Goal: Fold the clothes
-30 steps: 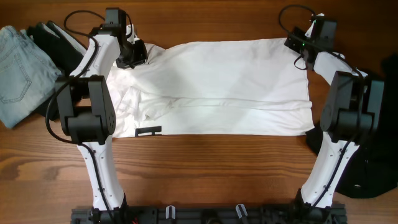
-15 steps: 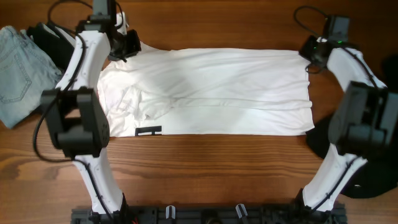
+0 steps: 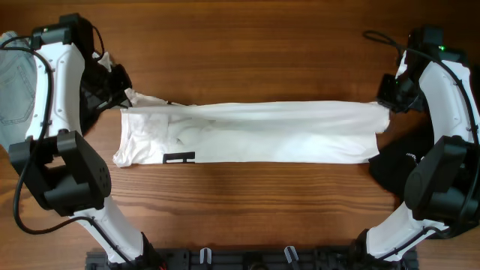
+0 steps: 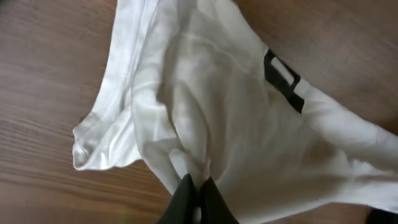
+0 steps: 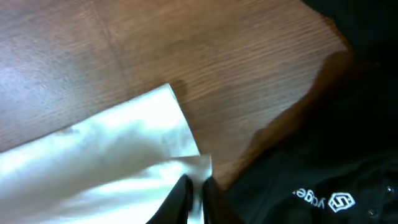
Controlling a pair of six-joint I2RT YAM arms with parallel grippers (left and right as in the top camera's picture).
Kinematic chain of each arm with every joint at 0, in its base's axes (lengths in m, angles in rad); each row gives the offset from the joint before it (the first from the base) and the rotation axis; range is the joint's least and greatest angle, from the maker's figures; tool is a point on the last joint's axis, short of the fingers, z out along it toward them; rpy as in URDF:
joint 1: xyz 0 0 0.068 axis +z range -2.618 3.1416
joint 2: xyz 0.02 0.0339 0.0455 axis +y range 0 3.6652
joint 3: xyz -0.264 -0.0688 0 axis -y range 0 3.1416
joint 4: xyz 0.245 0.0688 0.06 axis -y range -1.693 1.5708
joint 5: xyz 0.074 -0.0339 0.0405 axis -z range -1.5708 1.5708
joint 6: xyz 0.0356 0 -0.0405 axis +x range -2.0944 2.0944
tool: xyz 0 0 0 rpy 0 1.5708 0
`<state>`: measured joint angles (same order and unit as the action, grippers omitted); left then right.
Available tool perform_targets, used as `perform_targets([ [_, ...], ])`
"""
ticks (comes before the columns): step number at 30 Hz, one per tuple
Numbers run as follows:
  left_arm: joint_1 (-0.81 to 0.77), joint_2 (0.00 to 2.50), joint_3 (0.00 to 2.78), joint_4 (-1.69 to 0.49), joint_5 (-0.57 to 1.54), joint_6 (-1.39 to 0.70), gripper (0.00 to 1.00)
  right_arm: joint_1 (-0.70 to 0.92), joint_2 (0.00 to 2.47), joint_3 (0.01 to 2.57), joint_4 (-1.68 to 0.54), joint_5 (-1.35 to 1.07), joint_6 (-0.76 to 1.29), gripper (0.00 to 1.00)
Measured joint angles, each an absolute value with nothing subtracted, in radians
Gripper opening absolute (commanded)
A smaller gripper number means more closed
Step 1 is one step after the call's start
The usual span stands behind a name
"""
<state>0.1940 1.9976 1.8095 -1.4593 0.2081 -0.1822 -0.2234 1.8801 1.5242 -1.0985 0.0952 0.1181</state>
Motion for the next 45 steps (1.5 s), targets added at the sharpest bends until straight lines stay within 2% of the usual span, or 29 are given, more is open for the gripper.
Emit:
perform_targets([
  [1, 0.194, 1.998, 1.803, -1.473, 0.208, -0.182, 0.05, -0.223, 1.880, 1.524, -1.107, 0.100, 0.114, 0.18],
  [2, 0.194, 1.998, 1.794, -1.503, 0.206, -0.182, 0.22, -0.223, 1.880, 1.524, -1.111, 0.107, 0.111, 0.19],
  [3, 0.194, 1.998, 1.780, -1.545, 0.203, -0.182, 0.37, -0.223, 1.880, 1.524, -1.116, 0.113, 0.110, 0.25],
  [4, 0.194, 1.998, 1.771, -1.577, 0.200, -0.184, 0.41, -0.223, 1.880, 1.524, -1.121, 0.118, 0.110, 0.31],
  [8, 0.194, 1.997, 1.746, -1.658, 0.191, -0.186, 0.42, -0.223, 1.880, 1.520, -1.142, 0.133, 0.104, 0.45],
  [12, 0.194, 1.997, 1.744, -1.634, 0.188, -0.186, 0.43, -0.223, 1.880, 1.492, -1.150, 0.107, 0.049, 0.68],
  [16, 0.183, 1.997, 1.742, -1.524, 0.188, -0.186, 0.44, -0.223, 1.879, 1.387, -1.067, -0.012, -0.040, 0.74],
  [19, 0.136, 1.997, 1.741, -1.463, 0.188, -0.186, 0.44, -0.224, 1.878, 1.322, -0.989, -0.086, -0.107, 0.84],
  [23, 0.076, 1.997, 1.741, -1.427, 0.189, -0.186, 0.43, -0.224, 1.878, 1.241, -0.887, -0.136, -0.156, 0.87],
  [32, 0.074, 1.996, 1.741, -1.426, 0.189, -0.186, 0.43, -0.223, 1.864, 1.113, -0.728, -0.062, -0.162, 0.90],
  [33, 0.074, 1.996, 1.741, -1.427, 0.189, -0.186, 0.43, -0.223, 1.862, 1.109, -0.722, -0.062, -0.162, 0.87],
  [34, 0.074, 1.996, 1.741, -1.427, 0.189, -0.186, 0.43, -0.223, 1.862, 1.109, -0.722, -0.062, -0.162, 0.79],
  [35, 0.074, 1.996, 1.741, -1.427, 0.189, -0.186, 0.43, -0.223, 1.862, 1.109, -0.724, -0.063, -0.162, 0.54],
  [36, 0.074, 1.996, 1.741, -1.427, 0.188, -0.186, 0.43, -0.223, 1.862, 1.109, -0.727, -0.067, -0.159, 0.21],
  [37, 0.074, 1.996, 1.741, -1.427, 0.189, -0.186, 0.43, -0.224, 1.862, 1.108, -0.728, -0.077, -0.160, 0.04],
  [42, 0.074, 1.996, 1.741, -1.427, 0.189, -0.186, 0.43, -0.221, 1.860, 1.107, -0.735, -0.115, -0.135, 0.04],
  [45, 0.074, 1.996, 1.741, -1.427, 0.189, -0.186, 0.43, -0.220, 1.863, 1.207, -0.889, -0.024, -0.072, 0.04],
])
